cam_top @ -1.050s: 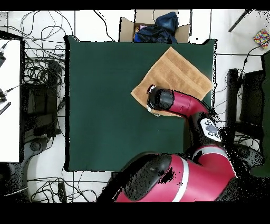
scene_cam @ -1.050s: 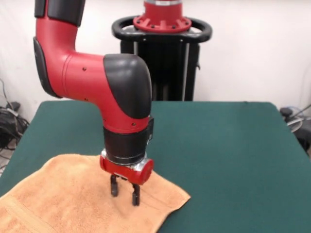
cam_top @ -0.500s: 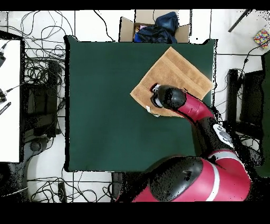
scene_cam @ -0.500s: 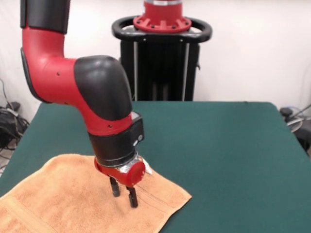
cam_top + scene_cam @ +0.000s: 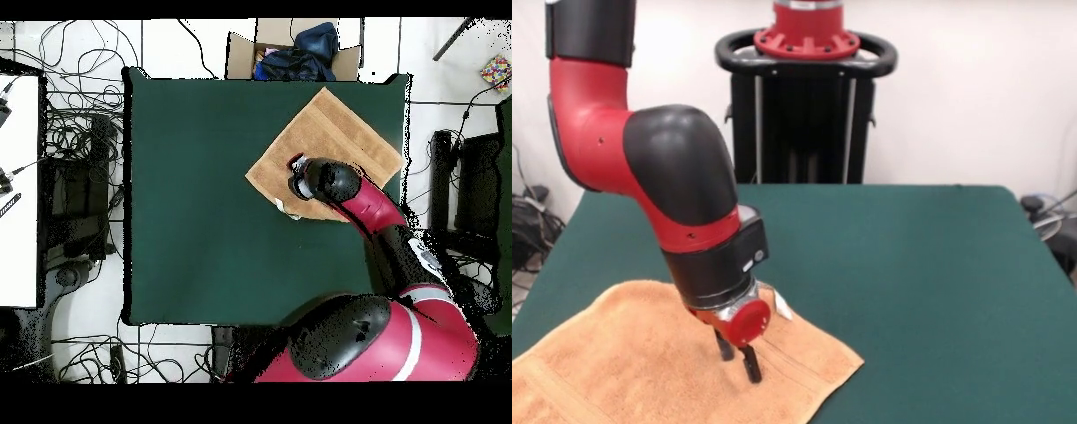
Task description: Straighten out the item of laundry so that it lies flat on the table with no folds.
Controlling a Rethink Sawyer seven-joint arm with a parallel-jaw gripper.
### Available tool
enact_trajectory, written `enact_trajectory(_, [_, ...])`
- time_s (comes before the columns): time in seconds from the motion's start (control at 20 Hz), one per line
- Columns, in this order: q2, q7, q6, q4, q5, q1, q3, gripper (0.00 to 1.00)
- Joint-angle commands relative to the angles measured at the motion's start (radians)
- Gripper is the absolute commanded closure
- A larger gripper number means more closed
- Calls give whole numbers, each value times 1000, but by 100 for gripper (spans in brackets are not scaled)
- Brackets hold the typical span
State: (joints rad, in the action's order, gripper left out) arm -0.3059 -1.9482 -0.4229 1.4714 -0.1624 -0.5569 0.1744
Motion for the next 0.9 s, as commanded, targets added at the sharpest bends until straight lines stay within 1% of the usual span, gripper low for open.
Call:
enact_trajectory(0.05, [234,-451,-355,88,-158,288,-63,0])
enact_trajectory(0.15, [250,-474,-447,50,-171,337,-122,0])
enact_trajectory(0.2, [259,-465,-474,39,-174,347,-136,0])
enact_trajectory(0.35, [274,-395,-525,47,-184,335,-126,0])
enact_trajectory(0.5, [261,-334,-573,79,-180,326,-117,0])
enact_trajectory(0.6, [248,-311,-568,111,-183,324,-113,0])
enact_trajectory(0.85, [252,-258,-461,192,-228,306,-73,0])
enact_trajectory(0.9, [260,-251,-449,196,-241,301,-62,0])
